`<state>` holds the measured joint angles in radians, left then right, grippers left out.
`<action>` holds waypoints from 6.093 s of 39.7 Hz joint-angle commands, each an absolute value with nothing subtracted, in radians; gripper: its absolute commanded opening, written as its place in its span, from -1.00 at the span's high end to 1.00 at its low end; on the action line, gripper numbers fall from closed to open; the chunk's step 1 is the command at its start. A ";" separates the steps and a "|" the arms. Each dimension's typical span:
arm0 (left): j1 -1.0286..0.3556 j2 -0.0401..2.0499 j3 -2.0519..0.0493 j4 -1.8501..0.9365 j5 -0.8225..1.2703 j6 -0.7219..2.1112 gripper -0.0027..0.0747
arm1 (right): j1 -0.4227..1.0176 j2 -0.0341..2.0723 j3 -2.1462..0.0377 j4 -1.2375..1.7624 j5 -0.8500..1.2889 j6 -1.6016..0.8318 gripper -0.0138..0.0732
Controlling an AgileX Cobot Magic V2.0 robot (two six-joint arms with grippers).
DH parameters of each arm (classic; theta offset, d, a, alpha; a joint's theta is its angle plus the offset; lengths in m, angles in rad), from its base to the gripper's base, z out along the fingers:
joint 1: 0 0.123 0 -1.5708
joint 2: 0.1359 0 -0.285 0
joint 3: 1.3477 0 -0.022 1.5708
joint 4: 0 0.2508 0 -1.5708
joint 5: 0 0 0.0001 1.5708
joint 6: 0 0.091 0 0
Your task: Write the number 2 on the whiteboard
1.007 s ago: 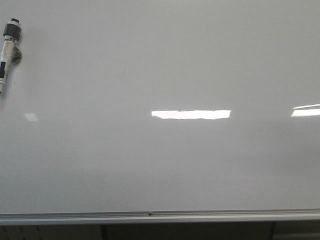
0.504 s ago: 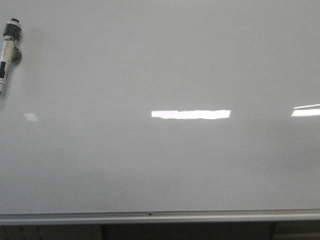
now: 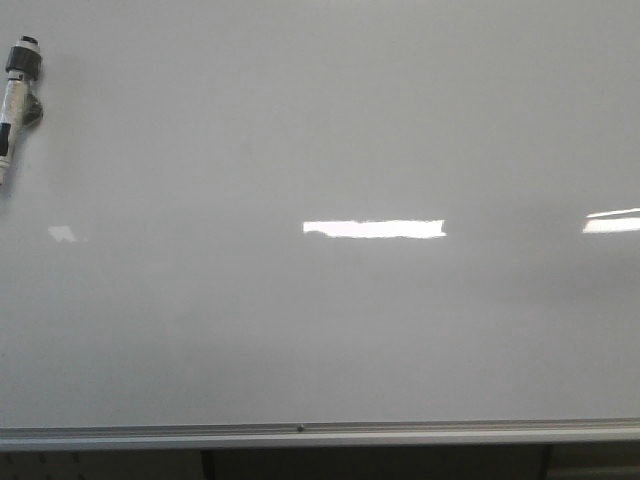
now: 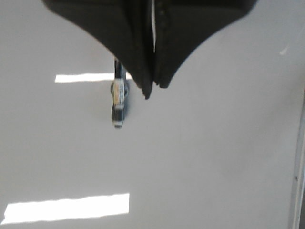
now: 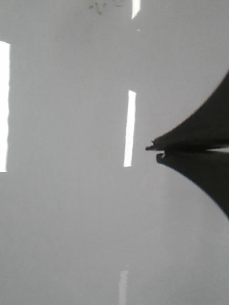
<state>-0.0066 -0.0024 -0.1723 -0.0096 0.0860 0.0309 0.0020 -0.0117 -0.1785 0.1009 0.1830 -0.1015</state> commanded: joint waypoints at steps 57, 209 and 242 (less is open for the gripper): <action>-0.015 0.553 -0.702 -0.038 0.505 0.033 0.72 | -0.003 0.662 -0.627 0.063 0.440 -0.102 0.04; -0.614 1.154 -1.051 -0.325 0.912 0.754 0.91 | 0.458 1.031 -1.048 0.421 0.982 -0.776 -0.61; -0.757 1.258 -1.098 -0.318 0.896 0.755 0.91 | 0.742 1.336 -1.278 0.434 0.920 -0.859 -0.60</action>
<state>-0.7496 1.2744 -1.0648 -0.2967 0.9269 0.7553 0.7413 1.3626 -1.2321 0.3985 0.9758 -0.8463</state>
